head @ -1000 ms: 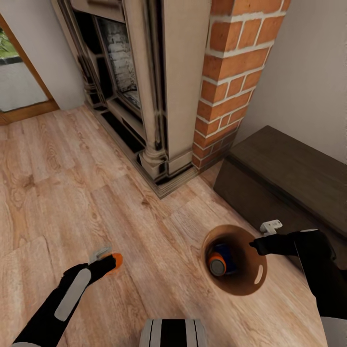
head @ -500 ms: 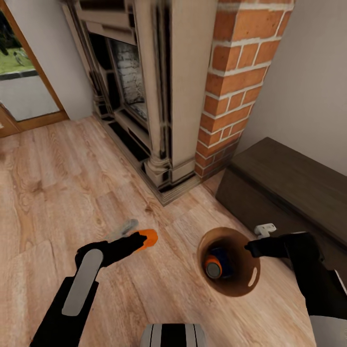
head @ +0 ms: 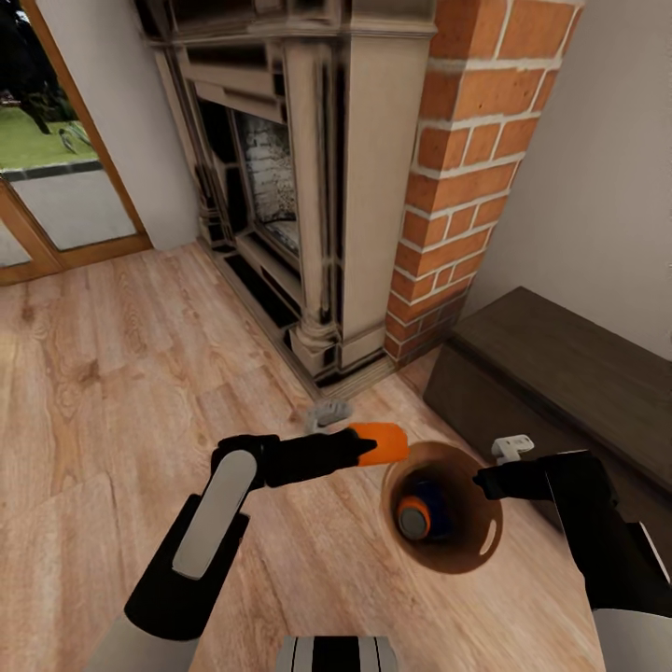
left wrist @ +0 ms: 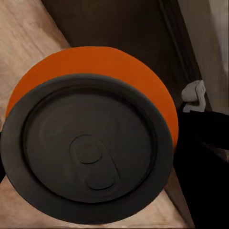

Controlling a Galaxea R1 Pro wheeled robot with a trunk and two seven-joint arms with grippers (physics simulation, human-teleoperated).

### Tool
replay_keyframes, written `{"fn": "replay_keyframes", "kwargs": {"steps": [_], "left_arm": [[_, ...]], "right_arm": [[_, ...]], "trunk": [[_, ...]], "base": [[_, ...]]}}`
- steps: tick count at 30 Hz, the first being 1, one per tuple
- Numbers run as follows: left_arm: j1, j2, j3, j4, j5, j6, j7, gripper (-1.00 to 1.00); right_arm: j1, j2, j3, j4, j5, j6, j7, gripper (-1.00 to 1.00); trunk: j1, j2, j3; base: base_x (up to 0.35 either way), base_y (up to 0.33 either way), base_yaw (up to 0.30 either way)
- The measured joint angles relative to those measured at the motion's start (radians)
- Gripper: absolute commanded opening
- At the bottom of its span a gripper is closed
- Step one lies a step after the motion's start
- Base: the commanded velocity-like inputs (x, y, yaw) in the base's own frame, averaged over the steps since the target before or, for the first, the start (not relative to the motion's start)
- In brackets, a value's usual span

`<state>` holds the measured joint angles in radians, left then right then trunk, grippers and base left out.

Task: Put the three can of soda from the living room inside the tash can in the kitchen.

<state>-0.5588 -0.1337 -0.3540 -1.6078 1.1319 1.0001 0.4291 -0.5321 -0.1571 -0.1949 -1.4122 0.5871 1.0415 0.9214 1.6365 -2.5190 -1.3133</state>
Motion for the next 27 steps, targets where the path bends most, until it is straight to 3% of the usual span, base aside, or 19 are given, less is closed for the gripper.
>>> {"fn": "replay_keyframes", "kwargs": {"steps": [6, 12, 14, 18, 21, 27], "left_arm": [[-0.003, 0.0, -0.061, 0.0, -0.004, 0.005, -0.091, -1.0], [-0.004, -0.007, -0.132, 0.0, -0.008, 0.005, -0.095, -1.0], [-0.004, -0.012, -0.184, 0.003, -0.01, 0.004, -0.045, -1.0], [-0.005, -0.025, -0.246, 0.009, -0.011, 0.003, 0.053, -1.0], [-0.006, -0.029, -0.261, 0.011, -0.015, 0.002, 0.076, -1.0], [-0.006, -0.03, -0.283, 0.015, -0.021, 0.0, 0.086, -1.0]], "right_arm": [[0.0, -0.001, 0.0, 0.001, 0.004, -0.002, -0.001, -1.0], [0.0, 0.0, 0.0, 0.003, 0.003, -0.001, 0.0, -1.0], [0.0, 0.0, 0.0, 0.003, 0.003, -0.001, 0.0, -1.0], [0.0, 0.001, 0.001, 0.003, 0.003, -0.002, -0.001, -1.0], [0.0, 0.013, 0.003, 0.003, 0.006, -0.004, -0.001, -1.0], [0.008, 0.077, 0.006, -0.007, -0.017, 0.006, 0.0, -1.0]], "trunk": [[-0.003, 0.001, 0.023], [-0.005, 0.003, 0.046], [-0.006, 0.003, 0.054], [-0.008, 0.004, 0.07], [-0.009, 0.005, 0.081], [-0.012, 0.006, 0.104]], "base": [[0.0, 0.0, 0.0], [0.0, 0.0, 0.0], [0.0, 0.0, 0.0], [0.0, 0.0, 0.0], [0.0, 0.0, 0.0], [0.0, 0.0, 0.0]]}}
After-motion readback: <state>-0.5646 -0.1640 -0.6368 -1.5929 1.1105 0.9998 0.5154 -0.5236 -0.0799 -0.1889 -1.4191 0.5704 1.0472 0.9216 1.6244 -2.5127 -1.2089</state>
